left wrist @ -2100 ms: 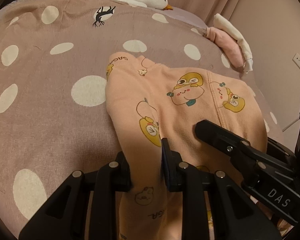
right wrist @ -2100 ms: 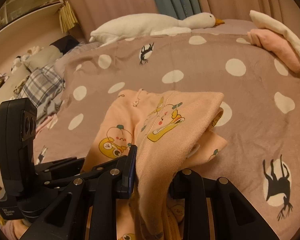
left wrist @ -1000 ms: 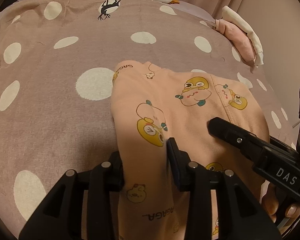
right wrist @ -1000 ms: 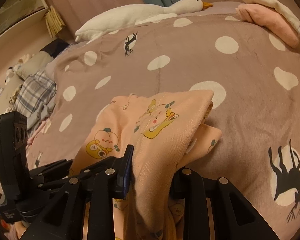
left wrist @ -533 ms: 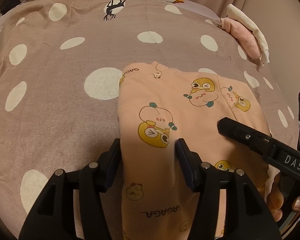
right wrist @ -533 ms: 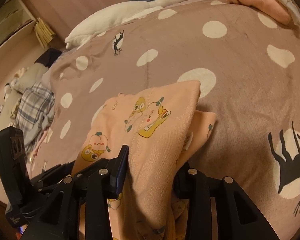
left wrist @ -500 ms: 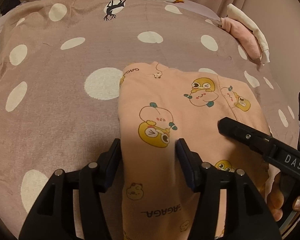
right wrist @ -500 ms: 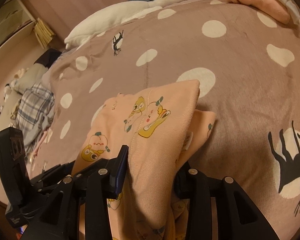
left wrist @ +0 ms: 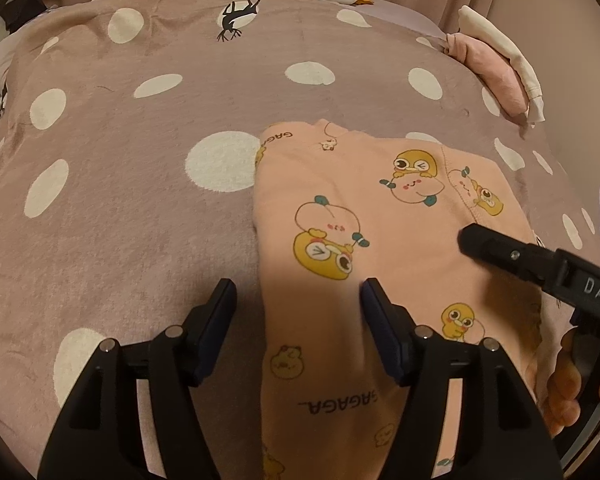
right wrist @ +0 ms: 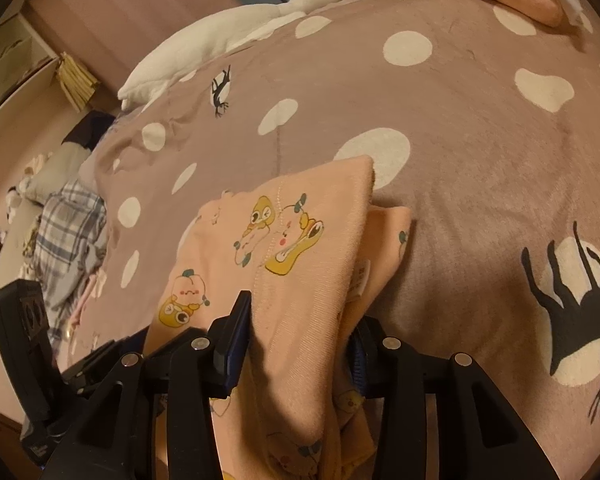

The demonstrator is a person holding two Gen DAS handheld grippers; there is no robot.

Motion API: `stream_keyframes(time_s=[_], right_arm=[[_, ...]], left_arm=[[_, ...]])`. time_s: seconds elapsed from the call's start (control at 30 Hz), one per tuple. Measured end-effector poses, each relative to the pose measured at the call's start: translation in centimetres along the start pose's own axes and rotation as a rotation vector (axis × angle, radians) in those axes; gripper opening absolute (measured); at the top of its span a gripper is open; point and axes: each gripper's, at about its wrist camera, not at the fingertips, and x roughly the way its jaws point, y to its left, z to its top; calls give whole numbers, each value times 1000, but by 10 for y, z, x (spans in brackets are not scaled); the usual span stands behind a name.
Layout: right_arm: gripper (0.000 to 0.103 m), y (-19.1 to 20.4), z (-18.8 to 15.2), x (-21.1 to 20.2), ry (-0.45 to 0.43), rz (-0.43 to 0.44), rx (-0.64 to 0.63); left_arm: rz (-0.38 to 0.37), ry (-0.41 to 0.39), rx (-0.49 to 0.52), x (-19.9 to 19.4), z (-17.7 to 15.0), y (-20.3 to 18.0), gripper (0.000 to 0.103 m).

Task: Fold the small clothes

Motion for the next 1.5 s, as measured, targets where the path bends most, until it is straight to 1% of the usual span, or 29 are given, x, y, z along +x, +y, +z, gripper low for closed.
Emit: stream_keyframes(time_s=[0.07,0.4,0.47,0.63,0.7,0.77,0.93,1.1,1.23,1.27,1.4,1.5], right_arm=[[45,-3,0,-2,0,-2,17],[47,-13,-2,-9,-2,-16,81],[49,-13,-3,-10,-2,-30,79],[49,-11,-3,-16,-8,-59,59],[49,-11,-2,-18,-16,-85,56],[49,-11,-2,-22,-19,-88,51],[49,-3,-5,-34,-45,-125,-13],[49,11,-12,-45,-58,-90,-87],[49,27,-28,-46,-27,-51,-170],[50,30,-32,-44,-16,-58,-187],[50,37,-47,-34,18,-143,-257],[50,35,-53,-32,25,-194,-277]], left_arm=[[3,2,-2,-2,-2,1,67],[21,8,0,-12,-14,4,70],[24,10,1,-14,-17,5,70],[32,12,4,-17,-23,5,71],[32,15,3,-19,-25,6,71],[35,15,5,-20,-27,6,71],[42,16,3,-23,-30,6,71],[49,22,8,-28,-37,4,71],[50,37,12,-30,-45,4,71],[51,39,11,-30,-47,4,71],[52,42,9,-32,-55,5,71],[55,42,6,-33,-58,5,71]])
